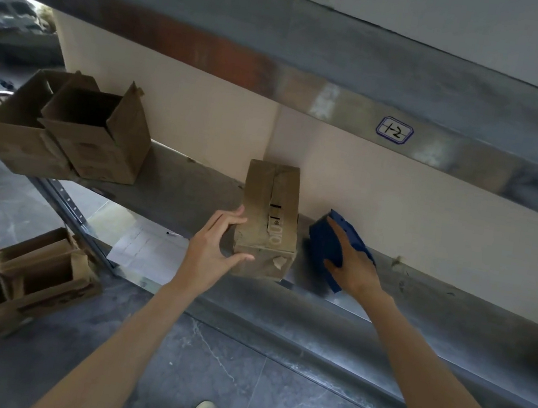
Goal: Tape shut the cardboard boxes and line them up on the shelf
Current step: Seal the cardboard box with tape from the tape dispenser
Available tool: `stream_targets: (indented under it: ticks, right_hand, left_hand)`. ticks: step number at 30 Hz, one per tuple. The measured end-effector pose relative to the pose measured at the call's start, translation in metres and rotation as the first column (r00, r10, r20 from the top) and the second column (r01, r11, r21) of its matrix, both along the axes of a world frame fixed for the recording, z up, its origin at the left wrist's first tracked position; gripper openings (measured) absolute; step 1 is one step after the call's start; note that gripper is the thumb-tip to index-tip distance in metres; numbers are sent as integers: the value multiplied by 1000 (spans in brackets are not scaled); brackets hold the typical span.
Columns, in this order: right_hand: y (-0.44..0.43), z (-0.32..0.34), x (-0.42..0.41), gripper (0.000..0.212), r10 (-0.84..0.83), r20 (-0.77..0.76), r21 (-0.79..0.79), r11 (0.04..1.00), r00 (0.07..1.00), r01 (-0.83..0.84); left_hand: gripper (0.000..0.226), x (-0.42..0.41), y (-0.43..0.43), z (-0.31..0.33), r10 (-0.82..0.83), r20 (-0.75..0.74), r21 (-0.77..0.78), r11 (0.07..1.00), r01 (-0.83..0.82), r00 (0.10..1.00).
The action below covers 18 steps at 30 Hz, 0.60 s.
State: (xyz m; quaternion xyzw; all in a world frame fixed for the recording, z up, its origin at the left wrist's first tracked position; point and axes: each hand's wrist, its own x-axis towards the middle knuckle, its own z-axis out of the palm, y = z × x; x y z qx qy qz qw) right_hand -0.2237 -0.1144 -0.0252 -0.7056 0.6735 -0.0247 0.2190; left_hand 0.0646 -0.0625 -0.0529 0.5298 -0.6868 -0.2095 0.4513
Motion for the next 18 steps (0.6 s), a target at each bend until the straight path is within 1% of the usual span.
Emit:
stream_targets:
  ticks: [5,9,15,18]
  right_hand:
    - [-5,-17,0,82,-1,14,63,998,1000,0]
    - [-6,-21,-4,86,11,95,36,999,995,-14]
    - [-7,-20,-4,86,-7,81,66,998,997,2]
    - [-5,-13,-7,92,16,159,28,999,987,-20]
  left_hand:
    - [69,0,0,-2,0,-4,5,1000,0,1000]
    - [69,0,0,-2,2,3,9,1000,-2,1000]
    - [69,0,-1,1,15,21,15,1000,-16,1000]
    - [69,1,0,2,-3,30,-8,1000,3,1000]
